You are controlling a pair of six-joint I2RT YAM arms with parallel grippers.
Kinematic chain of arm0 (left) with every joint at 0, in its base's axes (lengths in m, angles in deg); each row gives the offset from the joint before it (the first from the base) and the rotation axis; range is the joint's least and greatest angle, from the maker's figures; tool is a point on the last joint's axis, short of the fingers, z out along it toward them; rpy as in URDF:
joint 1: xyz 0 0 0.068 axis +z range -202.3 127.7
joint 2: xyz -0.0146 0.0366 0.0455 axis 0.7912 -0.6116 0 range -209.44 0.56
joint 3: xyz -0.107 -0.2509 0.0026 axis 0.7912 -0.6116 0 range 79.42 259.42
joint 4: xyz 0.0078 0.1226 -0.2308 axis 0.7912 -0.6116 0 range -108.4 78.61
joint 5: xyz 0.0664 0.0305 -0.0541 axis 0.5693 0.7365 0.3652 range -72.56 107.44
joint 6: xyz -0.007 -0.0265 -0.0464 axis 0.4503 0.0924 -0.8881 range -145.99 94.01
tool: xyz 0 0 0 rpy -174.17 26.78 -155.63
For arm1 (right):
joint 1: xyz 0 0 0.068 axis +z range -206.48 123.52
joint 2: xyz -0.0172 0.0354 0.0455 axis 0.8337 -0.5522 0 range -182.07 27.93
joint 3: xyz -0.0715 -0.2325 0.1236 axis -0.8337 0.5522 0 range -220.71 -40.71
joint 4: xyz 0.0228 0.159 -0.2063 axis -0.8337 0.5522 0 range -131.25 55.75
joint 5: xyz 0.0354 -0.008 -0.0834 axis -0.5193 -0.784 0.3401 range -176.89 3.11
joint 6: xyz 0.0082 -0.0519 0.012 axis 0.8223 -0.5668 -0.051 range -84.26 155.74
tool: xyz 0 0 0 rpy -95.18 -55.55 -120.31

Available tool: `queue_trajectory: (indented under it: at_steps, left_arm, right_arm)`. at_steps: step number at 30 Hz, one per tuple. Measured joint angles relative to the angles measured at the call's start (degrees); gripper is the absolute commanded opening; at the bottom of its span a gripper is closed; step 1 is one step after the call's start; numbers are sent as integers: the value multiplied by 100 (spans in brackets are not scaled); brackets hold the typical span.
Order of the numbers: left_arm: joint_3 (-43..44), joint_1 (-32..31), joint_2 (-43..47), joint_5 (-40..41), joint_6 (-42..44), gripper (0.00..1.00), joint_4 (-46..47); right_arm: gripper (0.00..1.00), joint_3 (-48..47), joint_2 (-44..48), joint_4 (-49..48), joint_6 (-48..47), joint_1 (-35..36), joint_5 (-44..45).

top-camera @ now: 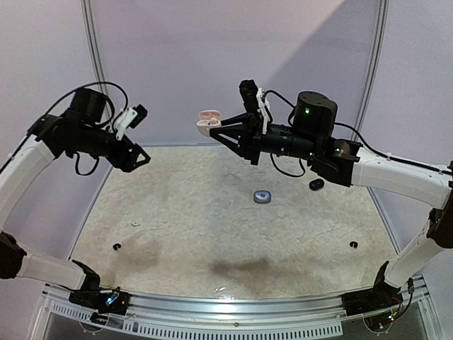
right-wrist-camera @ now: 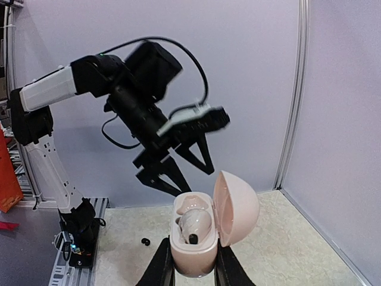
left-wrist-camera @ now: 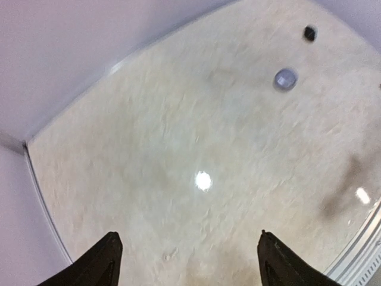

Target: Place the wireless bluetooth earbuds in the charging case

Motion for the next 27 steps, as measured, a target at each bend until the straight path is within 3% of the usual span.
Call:
queue_trajectory:
  at_steps: [4,11,18,27]
  left_arm:
    - [-529,719,-597,319,-435,66,-448]
    - [-1239,1628,-1722,492,-1484,69,-619]
    - [-1523,1759,-2627,380,-2465,68,-289]
    - [-1797,1759,-3158,323,-3182,53,2]
  right_arm:
    - [0,240,149,-48,61,-4,68]
    - [0,319,284,-50,70,-4,90]
    - [0,588,487,-26,142,-4,179]
    - [0,682,588,2,442,-4,398]
